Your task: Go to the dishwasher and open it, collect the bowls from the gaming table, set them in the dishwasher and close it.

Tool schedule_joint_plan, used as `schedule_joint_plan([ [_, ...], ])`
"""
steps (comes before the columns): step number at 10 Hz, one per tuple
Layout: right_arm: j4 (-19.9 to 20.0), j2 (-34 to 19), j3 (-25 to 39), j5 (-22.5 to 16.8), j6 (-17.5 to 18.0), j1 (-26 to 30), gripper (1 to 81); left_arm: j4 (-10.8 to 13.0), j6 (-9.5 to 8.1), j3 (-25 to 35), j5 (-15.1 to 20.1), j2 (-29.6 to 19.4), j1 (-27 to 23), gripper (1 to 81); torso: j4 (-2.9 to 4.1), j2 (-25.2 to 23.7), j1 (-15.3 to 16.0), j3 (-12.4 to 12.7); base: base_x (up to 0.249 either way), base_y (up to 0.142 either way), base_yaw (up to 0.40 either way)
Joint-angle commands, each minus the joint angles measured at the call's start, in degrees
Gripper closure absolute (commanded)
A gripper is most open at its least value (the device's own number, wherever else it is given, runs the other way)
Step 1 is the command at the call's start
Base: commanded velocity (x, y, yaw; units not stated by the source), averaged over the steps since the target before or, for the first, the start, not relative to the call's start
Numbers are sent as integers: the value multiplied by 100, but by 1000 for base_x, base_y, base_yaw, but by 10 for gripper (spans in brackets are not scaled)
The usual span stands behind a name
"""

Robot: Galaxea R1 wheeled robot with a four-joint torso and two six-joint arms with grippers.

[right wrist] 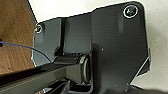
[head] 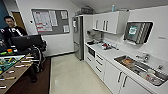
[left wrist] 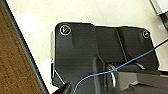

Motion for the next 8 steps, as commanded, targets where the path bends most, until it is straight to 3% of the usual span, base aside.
schedule_joint_plan([
  [1, 5, -80, -22, -342, -41, 255, 10, 76, -5, 6, 271, -74, -167, 10, 0, 0, 0, -7, 0, 0, 350],
  [3, 14, -72, -83, -342, -41, 264, 10, 67, -5, 6, 271, -57, -167, 10, 0, -6, -9, 124, 0, 0, 350],
  [8, 14, -1, -216, -377, -41, 281, 10, 76, -5, 6, 271, -30, -167, 10, 0, -6, -13, 122, 0, 0, 350],
])
